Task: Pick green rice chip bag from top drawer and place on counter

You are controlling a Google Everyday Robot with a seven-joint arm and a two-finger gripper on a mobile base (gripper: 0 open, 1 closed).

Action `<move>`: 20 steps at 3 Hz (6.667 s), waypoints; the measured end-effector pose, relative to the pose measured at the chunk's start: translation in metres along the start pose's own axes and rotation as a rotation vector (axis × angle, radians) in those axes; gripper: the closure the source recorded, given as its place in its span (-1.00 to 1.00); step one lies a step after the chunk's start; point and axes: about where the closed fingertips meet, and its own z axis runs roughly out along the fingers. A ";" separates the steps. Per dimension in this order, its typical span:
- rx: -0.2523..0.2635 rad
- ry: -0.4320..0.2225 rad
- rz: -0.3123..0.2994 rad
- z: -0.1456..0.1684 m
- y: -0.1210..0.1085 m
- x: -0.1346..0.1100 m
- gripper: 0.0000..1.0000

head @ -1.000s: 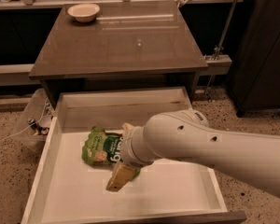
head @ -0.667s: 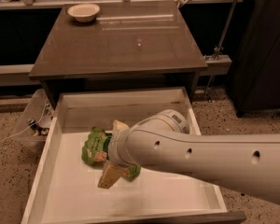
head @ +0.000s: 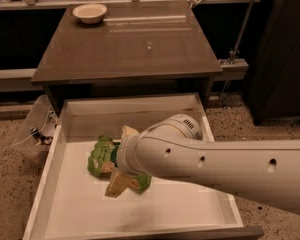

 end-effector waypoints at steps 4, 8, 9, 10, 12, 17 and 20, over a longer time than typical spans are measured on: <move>-0.121 0.054 -0.033 0.070 0.000 0.008 -1.00; -0.269 -0.134 0.206 0.115 0.015 0.074 -1.00; -0.268 -0.148 0.218 0.113 0.014 0.078 -1.00; -0.268 -0.148 0.218 0.113 0.014 0.078 -0.62; -0.268 -0.148 0.218 0.113 0.014 0.078 0.31; -0.274 -0.178 0.222 0.079 0.008 0.057 1.00; -0.156 -0.211 0.066 -0.024 -0.012 -0.020 1.00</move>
Offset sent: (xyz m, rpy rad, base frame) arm 0.0355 0.0503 -0.0621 -0.0496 0.0724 0.0830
